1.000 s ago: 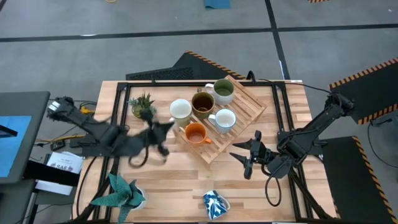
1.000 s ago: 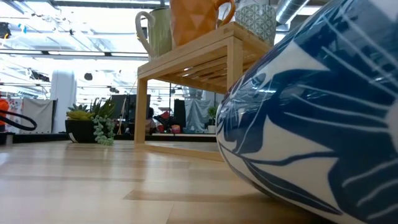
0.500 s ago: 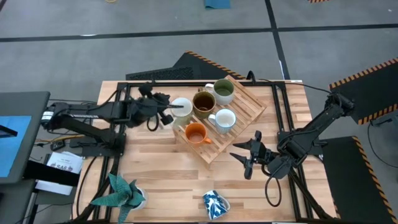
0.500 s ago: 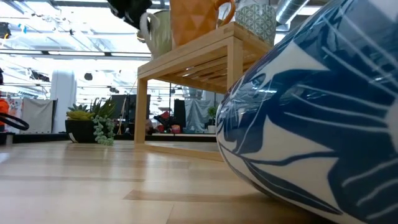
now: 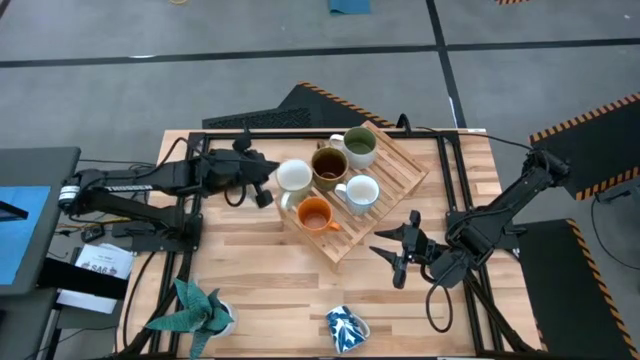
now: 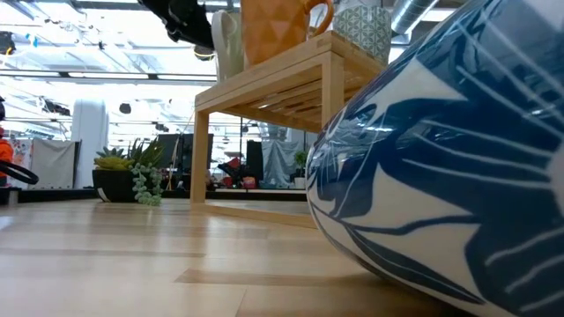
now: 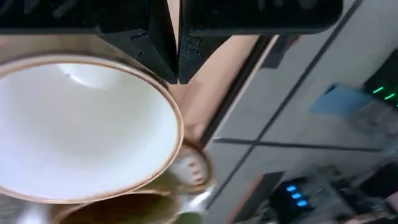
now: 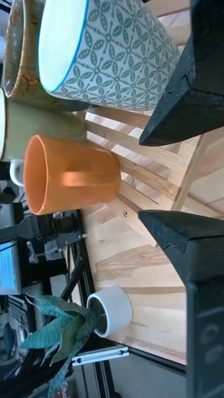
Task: Place coffee mugs
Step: Adjust the mugs on the shelf, then put the blue mug on the shelf
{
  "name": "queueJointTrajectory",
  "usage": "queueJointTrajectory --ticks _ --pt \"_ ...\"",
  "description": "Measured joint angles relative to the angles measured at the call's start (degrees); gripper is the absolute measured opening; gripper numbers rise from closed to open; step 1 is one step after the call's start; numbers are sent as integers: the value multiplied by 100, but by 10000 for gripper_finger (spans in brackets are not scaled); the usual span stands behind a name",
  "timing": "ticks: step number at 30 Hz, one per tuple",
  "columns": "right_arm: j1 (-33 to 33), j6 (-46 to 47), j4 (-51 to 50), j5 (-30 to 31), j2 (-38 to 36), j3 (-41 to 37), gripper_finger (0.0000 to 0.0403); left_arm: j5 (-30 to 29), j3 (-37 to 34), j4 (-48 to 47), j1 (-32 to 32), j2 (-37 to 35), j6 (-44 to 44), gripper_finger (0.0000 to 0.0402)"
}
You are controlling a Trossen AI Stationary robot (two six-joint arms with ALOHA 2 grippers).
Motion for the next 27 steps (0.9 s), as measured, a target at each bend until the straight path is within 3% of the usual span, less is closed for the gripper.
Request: queueJointTrajectory --ticks 6,11,14,18,20,24,27 --pt "0 39 1 0 0 0 203 694 0 10 -4 19 19 0" --pt "0 39 -1 0 0 0 203 717 0 4 -7 6 0 0" --pt "0 44 1 0 0 0 203 428 0 -10 -11 -51 133 0" --pt "0 146 50 3 0 -1 203 -381 210 -248 -7 -360 348 0" --pt "-12 188 211 3 0 -2 203 -437 390 -425 -19 -622 348 0" --pt "-60 187 522 -280 0 -2 203 282 393 -452 -207 -1292 181 0" --pt "-79 41 844 -1116 76 -2 203 797 82 -276 -462 -1835 -143 0"
